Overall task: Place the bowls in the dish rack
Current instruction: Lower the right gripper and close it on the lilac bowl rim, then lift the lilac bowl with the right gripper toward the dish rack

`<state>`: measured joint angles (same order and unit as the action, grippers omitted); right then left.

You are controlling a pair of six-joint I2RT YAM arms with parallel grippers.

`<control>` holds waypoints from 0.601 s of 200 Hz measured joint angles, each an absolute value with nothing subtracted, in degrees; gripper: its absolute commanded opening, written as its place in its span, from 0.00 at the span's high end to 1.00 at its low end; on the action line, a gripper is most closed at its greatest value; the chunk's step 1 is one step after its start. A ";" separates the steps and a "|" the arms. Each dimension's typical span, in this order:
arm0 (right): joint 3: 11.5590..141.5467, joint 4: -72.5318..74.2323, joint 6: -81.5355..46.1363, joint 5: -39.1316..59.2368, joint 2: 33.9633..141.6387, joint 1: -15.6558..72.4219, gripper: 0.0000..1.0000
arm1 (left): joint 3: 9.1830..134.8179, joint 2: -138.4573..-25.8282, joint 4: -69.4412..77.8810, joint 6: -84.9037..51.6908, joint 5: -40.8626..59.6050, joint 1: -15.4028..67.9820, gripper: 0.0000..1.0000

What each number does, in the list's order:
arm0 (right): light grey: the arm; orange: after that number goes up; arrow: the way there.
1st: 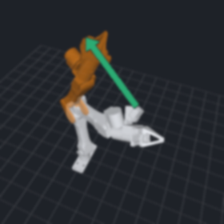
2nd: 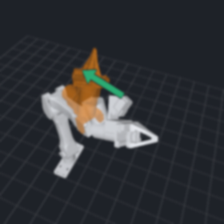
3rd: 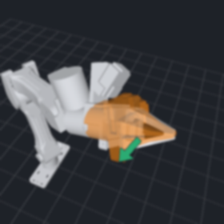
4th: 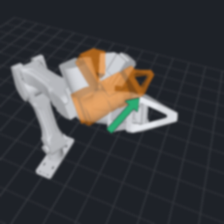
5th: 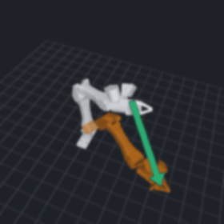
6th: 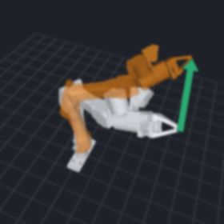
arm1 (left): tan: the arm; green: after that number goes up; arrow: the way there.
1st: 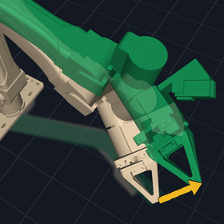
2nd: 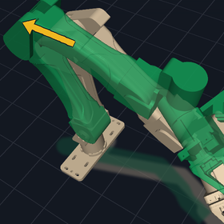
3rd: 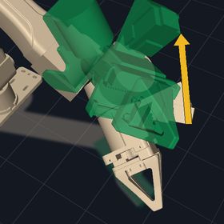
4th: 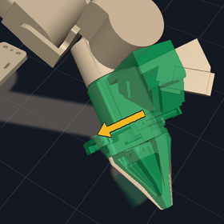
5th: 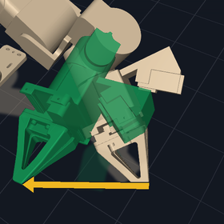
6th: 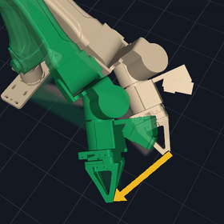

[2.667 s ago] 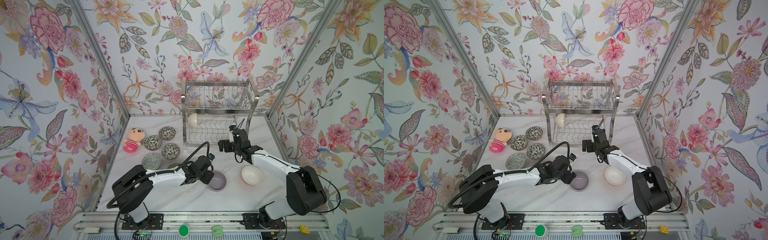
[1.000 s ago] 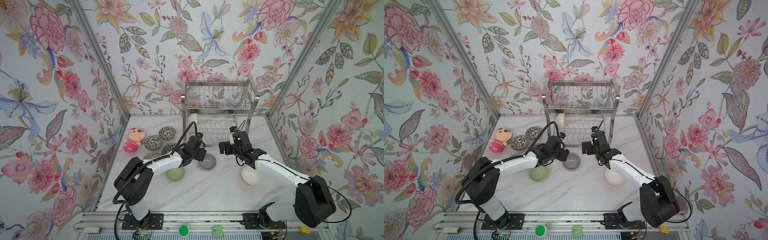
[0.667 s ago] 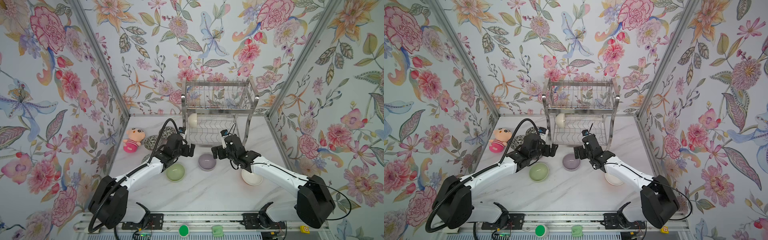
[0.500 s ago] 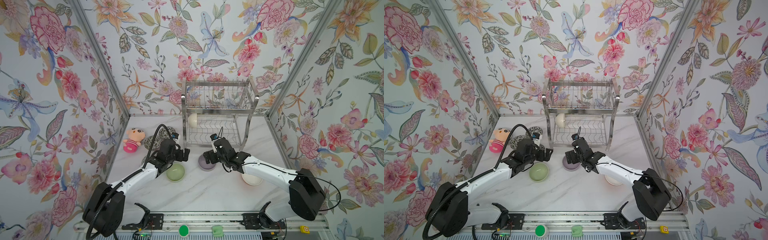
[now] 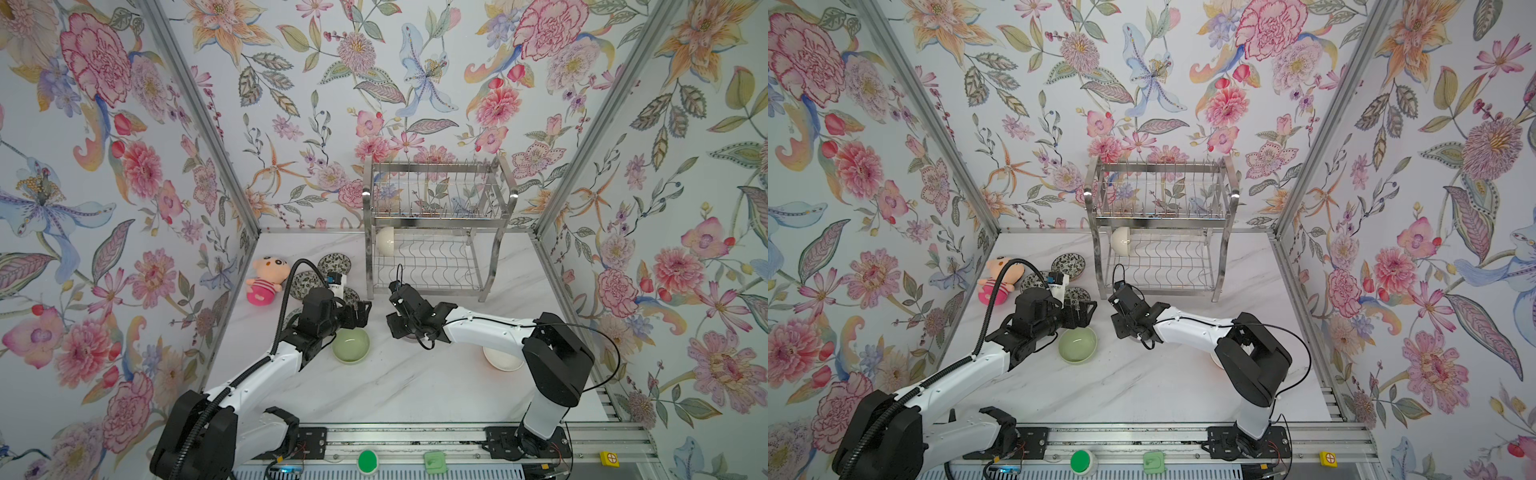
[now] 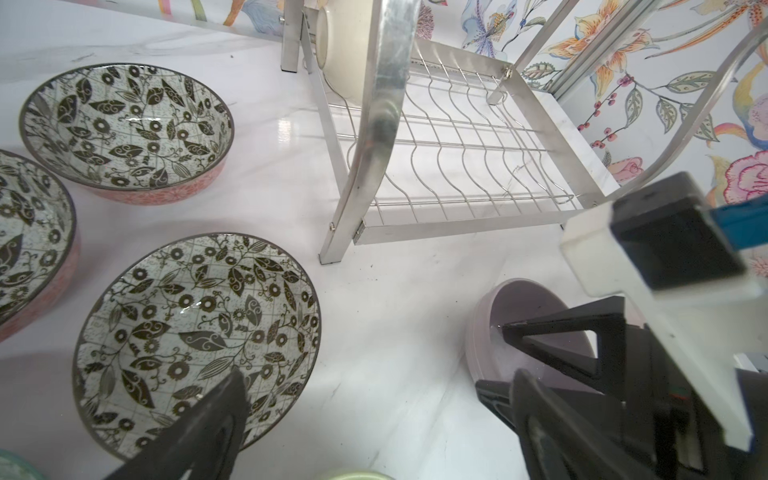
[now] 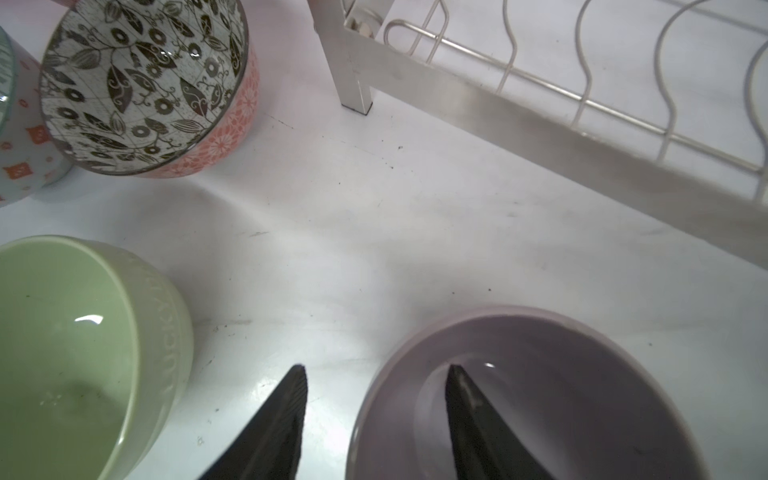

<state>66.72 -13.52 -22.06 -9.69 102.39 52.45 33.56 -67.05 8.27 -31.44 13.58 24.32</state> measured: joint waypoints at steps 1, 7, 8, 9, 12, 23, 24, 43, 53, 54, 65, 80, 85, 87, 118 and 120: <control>66.83 -13.58 -22.11 -9.69 102.56 52.45 0.55 | 33.52 -67.05 8.29 -31.48 13.61 24.32 0.01; 67.16 -13.98 -22.15 -9.74 102.94 52.49 0.58 | 33.39 -67.05 8.67 -31.59 13.89 24.32 0.01; 67.16 -13.98 -22.15 -9.74 102.94 52.49 0.58 | 33.39 -67.05 8.67 -31.59 13.89 24.32 0.01; 67.18 -14.00 -22.13 -9.76 103.00 52.49 0.59 | 33.39 -67.05 8.71 -31.59 13.93 24.32 0.01; 67.20 -14.04 -22.00 -9.76 103.15 52.49 0.60 | 33.30 -67.05 8.80 -31.73 14.15 24.32 0.01; 67.40 -14.55 -22.26 -10.00 103.46 52.49 0.63 | 33.01 -67.05 9.21 -32.03 14.81 24.32 0.01; 67.40 -14.59 -22.22 -10.00 103.48 52.49 0.63 | 32.99 -67.05 9.28 -32.05 14.87 24.32 0.01; 67.57 -14.94 -22.39 -10.20 104.05 52.47 0.70 | 32.80 -67.05 9.39 -32.40 15.42 24.32 0.01; 67.57 -15.05 -22.35 -10.24 104.29 52.47 0.71 | 32.75 -67.07 9.54 -32.42 15.86 24.32 0.01; 67.57 -15.05 -22.37 -10.20 104.33 52.47 0.71 | 32.75 -67.05 9.54 -32.42 15.90 24.32 0.01; 67.57 -15.07 -22.41 -10.13 104.64 52.42 0.72 | 32.75 -67.07 9.63 -32.42 16.19 24.32 0.01; 67.57 -15.22 -22.35 -9.89 105.03 52.42 0.77 | 32.75 -67.07 9.80 -32.42 16.40 24.32 0.01; 67.57 -15.33 -22.46 -9.87 105.14 52.40 0.78 | 32.75 -67.07 9.85 -32.42 16.47 24.32 0.01; 67.57 -15.31 -22.37 -9.87 105.14 52.40 0.79 | 32.75 -67.07 9.87 -32.42 16.51 24.32 0.01; 67.57 -15.57 -22.35 -9.30 105.19 51.96 0.90 | 32.75 -67.07 10.00 -32.42 16.56 24.32 0.01; 67.57 -15.55 -22.33 -9.30 105.19 51.94 0.91 | 32.75 -67.07 10.00 -32.42 16.56 24.32 0.01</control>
<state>67.57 -15.55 -22.33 -9.30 105.19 51.94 32.75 -67.07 10.00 -32.42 16.56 24.32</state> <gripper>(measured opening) 0.141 0.994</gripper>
